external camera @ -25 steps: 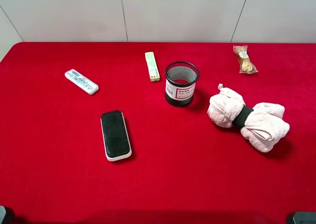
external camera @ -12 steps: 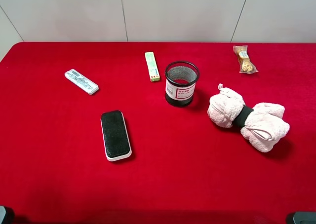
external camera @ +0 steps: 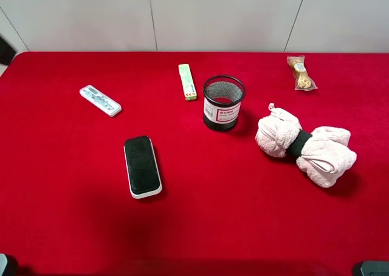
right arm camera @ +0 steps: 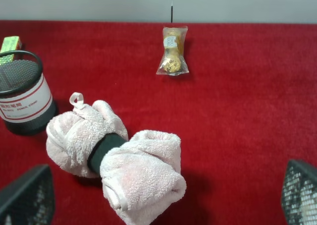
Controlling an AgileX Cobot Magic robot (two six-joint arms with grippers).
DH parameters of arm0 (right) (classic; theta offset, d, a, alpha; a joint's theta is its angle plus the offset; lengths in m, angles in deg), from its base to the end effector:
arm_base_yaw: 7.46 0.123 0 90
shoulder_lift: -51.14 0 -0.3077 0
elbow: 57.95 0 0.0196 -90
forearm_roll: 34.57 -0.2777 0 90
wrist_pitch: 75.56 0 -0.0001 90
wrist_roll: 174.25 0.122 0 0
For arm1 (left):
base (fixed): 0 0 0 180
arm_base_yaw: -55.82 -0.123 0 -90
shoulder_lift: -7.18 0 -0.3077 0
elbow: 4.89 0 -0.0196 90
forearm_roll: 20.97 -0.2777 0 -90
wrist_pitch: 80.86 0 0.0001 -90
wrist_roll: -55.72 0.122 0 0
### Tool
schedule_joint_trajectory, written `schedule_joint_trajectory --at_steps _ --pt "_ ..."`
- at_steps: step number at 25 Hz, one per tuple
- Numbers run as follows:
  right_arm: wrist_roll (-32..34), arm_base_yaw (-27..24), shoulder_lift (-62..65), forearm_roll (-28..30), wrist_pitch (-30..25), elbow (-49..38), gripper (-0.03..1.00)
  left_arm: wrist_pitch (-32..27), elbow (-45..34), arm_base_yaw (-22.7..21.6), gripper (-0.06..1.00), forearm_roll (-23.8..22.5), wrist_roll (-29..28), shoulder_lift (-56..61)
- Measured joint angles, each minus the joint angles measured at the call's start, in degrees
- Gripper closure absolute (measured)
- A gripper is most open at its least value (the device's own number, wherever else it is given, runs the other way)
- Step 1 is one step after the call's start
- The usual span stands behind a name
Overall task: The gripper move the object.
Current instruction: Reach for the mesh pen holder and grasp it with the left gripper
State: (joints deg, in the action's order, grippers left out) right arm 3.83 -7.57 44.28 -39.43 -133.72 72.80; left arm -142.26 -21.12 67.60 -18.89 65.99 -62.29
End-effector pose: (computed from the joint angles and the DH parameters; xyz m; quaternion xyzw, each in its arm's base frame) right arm 0.0251 0.0087 0.2809 -0.0140 0.8391 0.0328 0.5428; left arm 0.2280 -0.0515 0.3491 0.1796 0.9419 -0.0215 0.2829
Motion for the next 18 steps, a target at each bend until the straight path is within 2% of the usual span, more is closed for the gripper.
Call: schedule_joint_trajectory --at_steps 18 --pt "0.0 0.0 0.0 0.0 0.1 0.0 0.27 0.2 21.7 13.9 -0.04 0.0 1.8 -27.0"
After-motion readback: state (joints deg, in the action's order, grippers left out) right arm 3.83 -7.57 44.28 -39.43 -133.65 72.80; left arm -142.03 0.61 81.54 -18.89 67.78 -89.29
